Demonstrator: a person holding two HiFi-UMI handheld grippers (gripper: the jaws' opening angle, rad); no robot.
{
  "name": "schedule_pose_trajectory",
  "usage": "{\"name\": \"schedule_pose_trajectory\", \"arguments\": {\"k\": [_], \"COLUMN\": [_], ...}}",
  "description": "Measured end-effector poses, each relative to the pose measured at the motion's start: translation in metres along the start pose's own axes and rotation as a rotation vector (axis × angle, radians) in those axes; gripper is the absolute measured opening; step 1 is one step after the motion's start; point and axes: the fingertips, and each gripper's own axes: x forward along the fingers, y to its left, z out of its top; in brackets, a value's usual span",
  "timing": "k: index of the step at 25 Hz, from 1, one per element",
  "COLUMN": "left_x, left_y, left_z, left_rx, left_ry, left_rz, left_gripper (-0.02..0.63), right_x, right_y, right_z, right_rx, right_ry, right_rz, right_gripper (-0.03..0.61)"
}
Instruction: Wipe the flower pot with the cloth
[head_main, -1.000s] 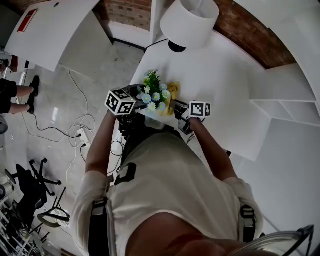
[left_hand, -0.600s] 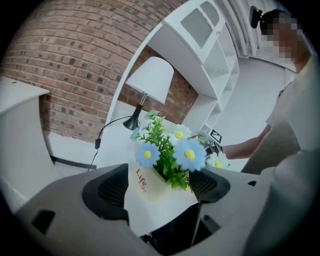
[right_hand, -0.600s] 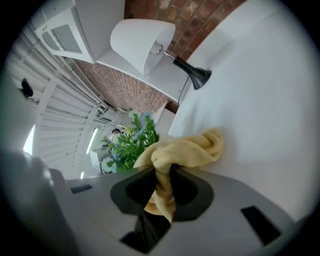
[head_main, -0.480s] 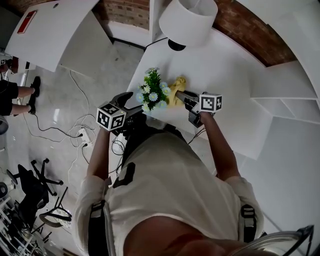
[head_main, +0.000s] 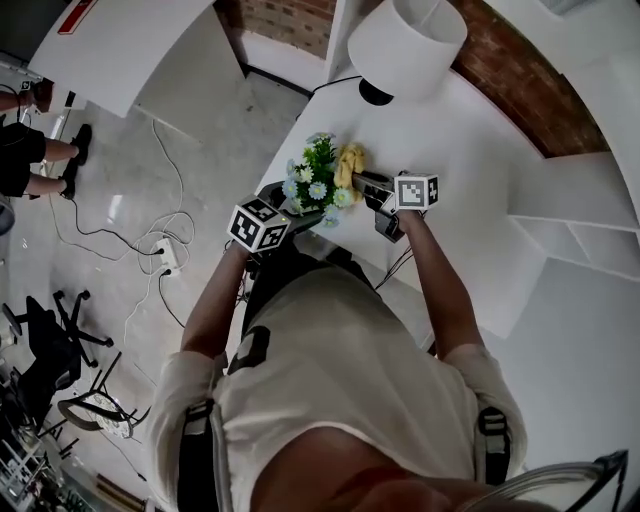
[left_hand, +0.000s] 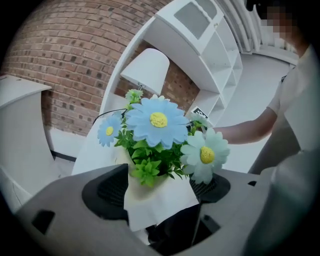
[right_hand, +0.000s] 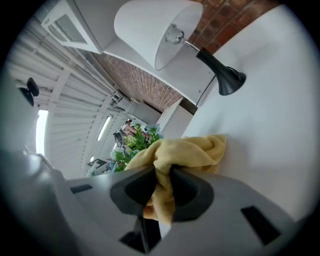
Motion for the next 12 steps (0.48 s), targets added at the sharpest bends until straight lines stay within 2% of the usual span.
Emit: {"name": "schedule_pose_trajectory", "arguments": {"k": [4,7,10,12], "left_x": [-0.005,-0.013,-0.019,-0.021], "left_y": [0.003,0.004,0.012,0.017], "left_z": [-0.002,-0.003,-0.005,-0.006], "left_rx": [0.033,0.047,0.068,0.078], "left_ry": [0.035,0.082,0.130,0.147], "left_rz": [-0.046,-0.101,-0.115,-0.115], "left_gripper": [0.367,0.367,0.367,0.367], "right_x": [0.000,0.000,0.003,0.001], "right_y": [0.010,0.019,0.020,0.017], "right_z": [-0.021,-0.049,-0.088,-0.097], "right_rx": [0.118,0.174,0.142,0.112], "right_ry": [-0.042,-0.001,0.132,0.159], "right_rz": [0.059,0.098,0.071,0.049], "right_gripper": [0.083,0.084,0.084,0.084]}}
